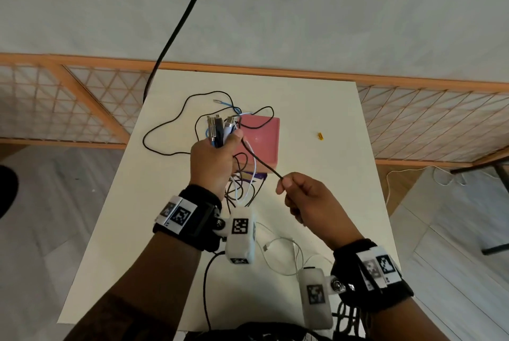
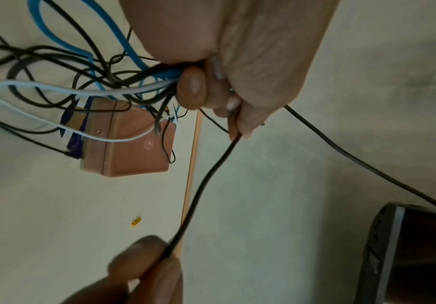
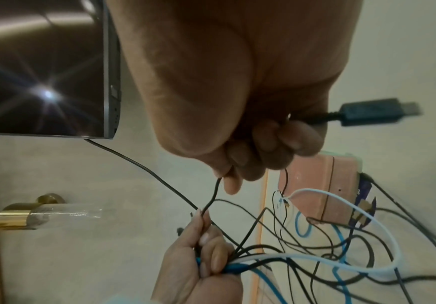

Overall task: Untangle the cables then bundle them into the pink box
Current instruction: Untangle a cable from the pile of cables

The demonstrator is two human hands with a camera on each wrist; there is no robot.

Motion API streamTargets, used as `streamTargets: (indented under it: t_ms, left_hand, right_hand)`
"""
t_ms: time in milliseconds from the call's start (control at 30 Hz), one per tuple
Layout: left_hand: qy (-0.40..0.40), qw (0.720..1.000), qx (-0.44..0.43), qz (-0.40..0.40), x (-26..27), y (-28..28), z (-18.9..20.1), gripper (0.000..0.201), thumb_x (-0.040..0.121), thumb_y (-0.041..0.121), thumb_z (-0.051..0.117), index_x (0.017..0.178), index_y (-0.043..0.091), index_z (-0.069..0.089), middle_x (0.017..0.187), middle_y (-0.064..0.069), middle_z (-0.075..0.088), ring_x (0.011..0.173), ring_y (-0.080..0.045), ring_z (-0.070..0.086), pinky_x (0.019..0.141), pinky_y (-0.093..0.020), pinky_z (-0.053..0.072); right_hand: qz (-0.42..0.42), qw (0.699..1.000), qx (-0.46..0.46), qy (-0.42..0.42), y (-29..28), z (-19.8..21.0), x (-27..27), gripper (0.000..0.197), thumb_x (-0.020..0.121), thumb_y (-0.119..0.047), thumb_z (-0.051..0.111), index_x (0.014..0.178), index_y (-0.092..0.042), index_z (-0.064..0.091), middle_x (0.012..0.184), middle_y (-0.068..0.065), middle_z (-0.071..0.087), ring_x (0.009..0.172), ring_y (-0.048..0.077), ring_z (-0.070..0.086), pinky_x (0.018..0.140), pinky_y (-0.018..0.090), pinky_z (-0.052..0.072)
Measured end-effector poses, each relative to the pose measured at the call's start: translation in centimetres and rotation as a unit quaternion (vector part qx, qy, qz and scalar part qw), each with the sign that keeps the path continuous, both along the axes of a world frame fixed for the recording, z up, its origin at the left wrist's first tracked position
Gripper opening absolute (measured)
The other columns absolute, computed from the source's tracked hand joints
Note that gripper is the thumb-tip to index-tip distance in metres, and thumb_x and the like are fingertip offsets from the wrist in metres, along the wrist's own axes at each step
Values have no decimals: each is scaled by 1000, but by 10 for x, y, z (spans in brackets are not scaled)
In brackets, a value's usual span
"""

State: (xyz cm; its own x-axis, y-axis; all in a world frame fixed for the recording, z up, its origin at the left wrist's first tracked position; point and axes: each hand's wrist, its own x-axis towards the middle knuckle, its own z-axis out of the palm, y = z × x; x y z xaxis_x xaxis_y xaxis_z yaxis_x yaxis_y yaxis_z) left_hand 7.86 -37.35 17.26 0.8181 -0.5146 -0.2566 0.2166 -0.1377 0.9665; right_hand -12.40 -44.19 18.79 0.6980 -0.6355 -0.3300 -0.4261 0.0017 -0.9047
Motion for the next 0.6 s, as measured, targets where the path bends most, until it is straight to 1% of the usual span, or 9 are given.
streamTargets:
  t_ms: [67,133,233,300,367,433,500,533,600]
  left_hand:
    - [14,999,-6,42,3,0,0,40,95,28,75,94,-11,67,41,14,33,35,-7,29,45,-22,30]
    - [20,998,-5,53,9,1,2,46,95,27,74,102,-17,66,40,14,34,33,-7,30,41,-20,30]
    - [-6,1000,17,-12,14,4,6,54,95,34,73,105,-18,64,42,13,33,34,-8,29,41,-20,29]
    - [-28,998,34,-43,11,5,6,61,89,45,70,99,-15,66,46,11,35,34,-10,31,44,-21,29]
    - [-65,994,55,-66,7,8,9,54,91,50,67,86,-4,72,49,9,46,36,-9,36,46,-23,31]
    - [-135,983,89,-86,3,13,13,46,101,46,61,74,10,73,48,8,53,43,-11,45,48,-28,40]
    - [-180,974,95,-97,3,18,14,57,99,53,55,74,4,65,50,-1,49,49,-17,44,53,-43,48]
    - [-176,975,81,-107,2,20,14,63,96,58,53,77,-2,57,54,-8,44,49,-18,39,52,-45,45]
    - [-130,983,31,-127,1,21,16,65,93,60,54,79,-3,44,57,-4,36,47,-16,29,50,-33,32]
  right_hand:
    - [9,999,-35,18,-6,-2,-3,29,105,-32,50,83,-23,67,62,-10,52,58,9,48,62,25,44]
    - [9,999,-37,32,-11,-7,-7,30,104,-29,49,81,-22,67,60,-11,51,56,7,47,65,25,42]
    - [-43,998,-42,20,-17,-16,-10,32,106,-28,48,82,-22,68,58,-12,48,53,6,42,61,26,37]
    - [-82,995,-48,-15,-20,-18,-2,31,107,-27,48,85,-25,70,60,-12,49,55,9,43,63,28,38]
    - [-103,988,-109,-24,-30,-23,11,28,106,-26,51,90,-28,74,77,-11,59,72,9,52,73,29,40]
    - [-115,969,-218,26,-45,-27,27,23,103,-32,54,99,-30,77,105,-4,62,102,14,54,88,34,38]
    - [-121,954,-272,27,-60,-23,46,25,103,-36,53,103,-30,76,110,-2,67,107,20,58,92,37,42]
    - [-121,956,-268,3,-66,-19,58,23,103,-32,53,102,-28,76,106,-4,71,101,19,62,89,30,45]
    - [-116,961,-251,-23,-80,-11,86,22,103,-23,55,99,-24,76,91,-10,72,86,15,64,74,12,42]
